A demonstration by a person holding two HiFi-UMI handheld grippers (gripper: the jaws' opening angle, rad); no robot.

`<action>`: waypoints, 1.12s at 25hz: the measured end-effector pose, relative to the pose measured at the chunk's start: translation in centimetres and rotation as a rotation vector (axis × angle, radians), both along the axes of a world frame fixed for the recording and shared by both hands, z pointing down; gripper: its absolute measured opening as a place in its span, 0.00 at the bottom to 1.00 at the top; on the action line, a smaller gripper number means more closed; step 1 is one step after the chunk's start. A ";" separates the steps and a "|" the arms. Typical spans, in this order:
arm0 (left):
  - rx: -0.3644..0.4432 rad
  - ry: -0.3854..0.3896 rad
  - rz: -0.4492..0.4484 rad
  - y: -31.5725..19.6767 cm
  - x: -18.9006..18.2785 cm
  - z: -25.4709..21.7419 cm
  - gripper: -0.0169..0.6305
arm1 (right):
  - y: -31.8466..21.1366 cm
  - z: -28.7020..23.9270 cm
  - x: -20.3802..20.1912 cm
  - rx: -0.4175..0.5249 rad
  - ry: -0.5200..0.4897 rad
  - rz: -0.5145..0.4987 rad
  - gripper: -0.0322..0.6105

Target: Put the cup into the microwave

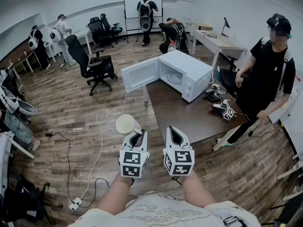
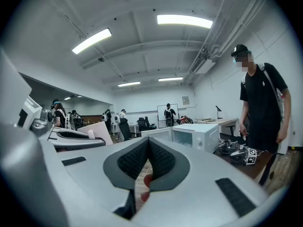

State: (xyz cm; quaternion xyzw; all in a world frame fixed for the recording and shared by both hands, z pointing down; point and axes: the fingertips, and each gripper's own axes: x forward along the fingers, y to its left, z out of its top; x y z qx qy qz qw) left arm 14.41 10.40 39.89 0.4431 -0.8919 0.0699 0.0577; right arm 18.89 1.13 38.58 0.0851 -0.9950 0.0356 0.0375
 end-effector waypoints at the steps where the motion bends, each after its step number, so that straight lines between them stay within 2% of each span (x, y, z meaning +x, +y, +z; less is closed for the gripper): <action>1: 0.000 0.001 0.002 0.2 0.0 0.2 0.08 | 0.2 0.2 0.0 0.001 0.003 0.000 0.07; 10: 0.003 0.005 0.028 1.5 -0.7 0.5 0.08 | 1.7 0.3 -0.7 -0.029 -0.015 0.009 0.07; 22: 0.005 0.008 0.088 5.5 -2.9 1.3 0.08 | 6.4 1.4 -2.9 -0.001 -0.006 0.053 0.07; 28: -0.016 0.010 0.119 6.1 -4.1 2.4 0.08 | 6.9 2.8 -4.1 -0.003 0.013 0.074 0.07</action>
